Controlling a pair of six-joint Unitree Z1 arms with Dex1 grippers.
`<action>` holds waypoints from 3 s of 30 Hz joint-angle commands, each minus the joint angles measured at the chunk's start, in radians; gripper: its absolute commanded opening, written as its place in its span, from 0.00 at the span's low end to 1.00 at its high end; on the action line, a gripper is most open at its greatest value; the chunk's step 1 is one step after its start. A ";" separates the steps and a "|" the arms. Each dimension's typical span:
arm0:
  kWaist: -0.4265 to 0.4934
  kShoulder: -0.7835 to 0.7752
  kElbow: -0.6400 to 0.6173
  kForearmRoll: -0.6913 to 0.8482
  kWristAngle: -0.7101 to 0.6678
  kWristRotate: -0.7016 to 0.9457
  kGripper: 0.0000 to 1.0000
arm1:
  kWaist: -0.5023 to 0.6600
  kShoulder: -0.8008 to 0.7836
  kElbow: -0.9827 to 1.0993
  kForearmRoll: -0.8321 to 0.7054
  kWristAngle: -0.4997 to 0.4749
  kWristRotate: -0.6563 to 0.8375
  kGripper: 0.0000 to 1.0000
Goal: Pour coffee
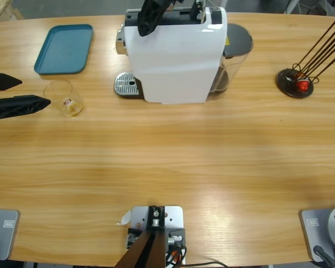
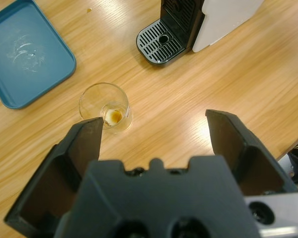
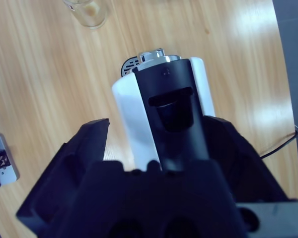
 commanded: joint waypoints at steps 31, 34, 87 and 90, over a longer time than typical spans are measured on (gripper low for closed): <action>-0.016 0.040 0.054 -0.035 -0.025 -0.021 0.90 | 0.028 -0.611 0.456 0.156 -0.119 0.236 0.00; -0.016 0.047 0.054 -0.035 -0.028 -0.021 0.90 | -0.094 -0.637 0.509 0.085 0.059 0.330 0.00; -0.016 0.068 0.089 -0.093 -0.001 -0.041 0.89 | 0.316 -0.255 0.756 -0.687 -1.378 0.379 0.00; -0.016 0.070 0.089 -0.094 -0.001 -0.041 0.89 | 0.304 -0.242 0.727 -0.688 -1.377 0.368 0.00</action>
